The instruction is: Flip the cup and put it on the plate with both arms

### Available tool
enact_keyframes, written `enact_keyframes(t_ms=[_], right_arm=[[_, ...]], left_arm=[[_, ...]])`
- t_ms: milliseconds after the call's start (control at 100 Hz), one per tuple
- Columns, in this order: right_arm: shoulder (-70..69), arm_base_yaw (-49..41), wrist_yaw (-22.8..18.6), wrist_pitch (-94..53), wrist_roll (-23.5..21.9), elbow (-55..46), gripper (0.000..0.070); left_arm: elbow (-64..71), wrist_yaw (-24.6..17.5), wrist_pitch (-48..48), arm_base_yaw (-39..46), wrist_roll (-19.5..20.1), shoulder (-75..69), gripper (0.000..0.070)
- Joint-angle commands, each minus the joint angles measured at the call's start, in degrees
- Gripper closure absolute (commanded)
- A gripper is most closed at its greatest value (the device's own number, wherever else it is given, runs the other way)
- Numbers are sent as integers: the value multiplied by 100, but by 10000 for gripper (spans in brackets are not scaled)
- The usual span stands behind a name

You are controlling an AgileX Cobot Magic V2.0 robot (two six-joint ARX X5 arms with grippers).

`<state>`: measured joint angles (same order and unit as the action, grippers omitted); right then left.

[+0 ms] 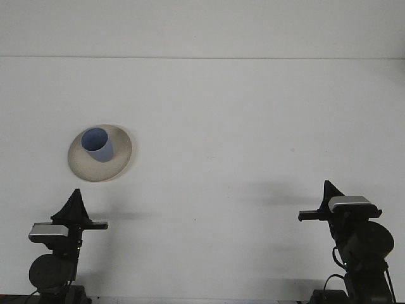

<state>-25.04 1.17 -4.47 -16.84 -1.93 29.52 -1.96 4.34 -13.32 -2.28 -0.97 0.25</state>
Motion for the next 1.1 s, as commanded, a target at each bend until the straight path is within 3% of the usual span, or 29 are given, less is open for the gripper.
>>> enact_keyframes(t_ms=[0,600,1090], right_arm=[[-7,-9,-2,79,-63,35,700],[651,-7,-2,105,-66,-90,700],[2422,20,42,973,-63,-1751,700]], left_arm=[[116,-7,-81,-2,11,-7,689],[116,-7,-81,-2,11,-7,689],[116,-7,-81,-2,11,-7,689]])
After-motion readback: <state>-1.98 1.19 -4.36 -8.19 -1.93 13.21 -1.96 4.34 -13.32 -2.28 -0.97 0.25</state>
